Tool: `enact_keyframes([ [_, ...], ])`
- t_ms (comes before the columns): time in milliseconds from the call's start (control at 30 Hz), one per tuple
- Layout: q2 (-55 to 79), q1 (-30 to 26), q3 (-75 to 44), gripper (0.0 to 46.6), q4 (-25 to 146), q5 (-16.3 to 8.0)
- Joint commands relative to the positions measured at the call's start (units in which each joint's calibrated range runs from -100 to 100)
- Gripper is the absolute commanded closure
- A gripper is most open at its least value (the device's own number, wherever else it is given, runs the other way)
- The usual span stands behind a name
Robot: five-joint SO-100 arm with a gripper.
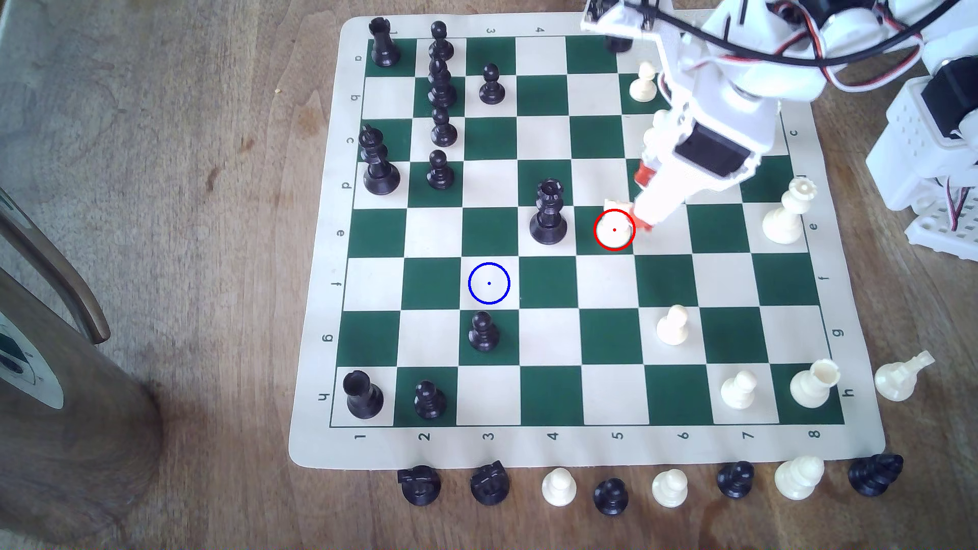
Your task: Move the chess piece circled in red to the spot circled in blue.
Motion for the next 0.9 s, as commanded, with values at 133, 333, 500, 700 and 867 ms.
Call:
enact_keyframes([
  [133,-0.7,2.4,3.9,31.8,-6.5,0.9],
  [333,0.2,2.9,6.4,32.3,-11.0,1.2],
  [500,2.6,2.7,6.5,34.3,-13.0,1.1],
  [700,5.4,2.4,6.4,34.9,-16.0,0.9],
  [867,6.3,2.2,6.6,35.2,-16.9,0.7],
])
